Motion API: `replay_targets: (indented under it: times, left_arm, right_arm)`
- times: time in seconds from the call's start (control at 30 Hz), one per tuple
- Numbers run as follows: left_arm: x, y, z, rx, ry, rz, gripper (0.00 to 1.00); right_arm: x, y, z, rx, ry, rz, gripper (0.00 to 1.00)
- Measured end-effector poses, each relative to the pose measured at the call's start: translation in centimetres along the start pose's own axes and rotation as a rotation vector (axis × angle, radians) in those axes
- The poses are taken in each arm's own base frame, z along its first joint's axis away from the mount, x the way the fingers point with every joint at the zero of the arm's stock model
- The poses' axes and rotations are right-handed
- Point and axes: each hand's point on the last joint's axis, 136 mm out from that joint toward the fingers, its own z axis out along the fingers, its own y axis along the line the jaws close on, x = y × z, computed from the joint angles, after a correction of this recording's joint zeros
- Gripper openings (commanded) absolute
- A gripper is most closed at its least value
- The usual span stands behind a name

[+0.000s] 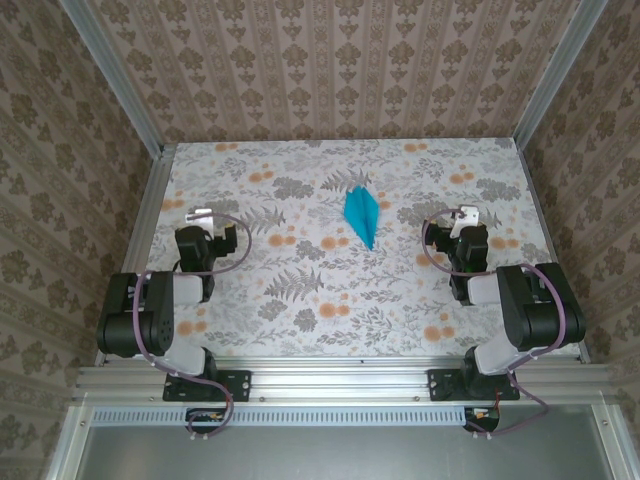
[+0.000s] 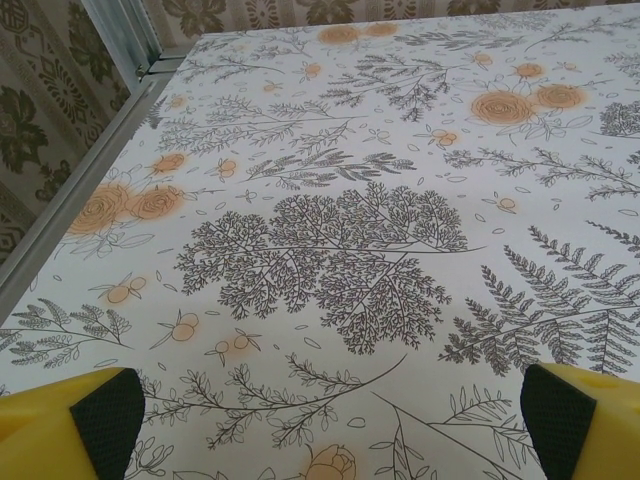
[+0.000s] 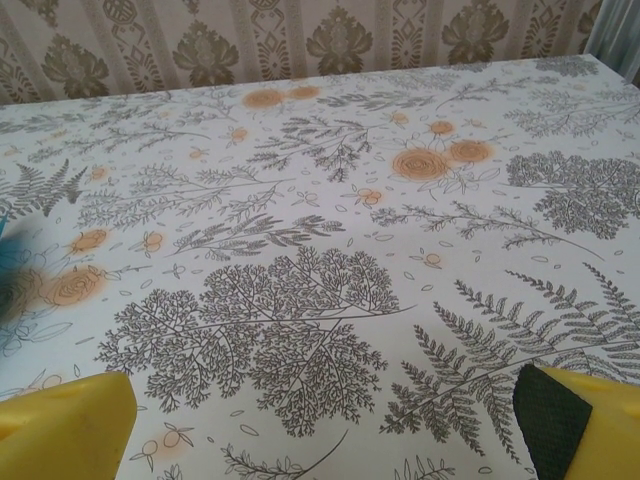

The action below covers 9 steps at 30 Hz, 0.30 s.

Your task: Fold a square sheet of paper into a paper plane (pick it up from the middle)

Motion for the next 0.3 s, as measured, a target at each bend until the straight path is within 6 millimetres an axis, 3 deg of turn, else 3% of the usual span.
replay_targets:
  times: [0.3]
  left_arm:
    - [0.09, -0.01, 0.0, 0.0, 0.004, 0.003, 1.0]
  right_arm:
    - [0.11, -0.01, 0.0, 0.0, 0.005, 0.0, 1.0]
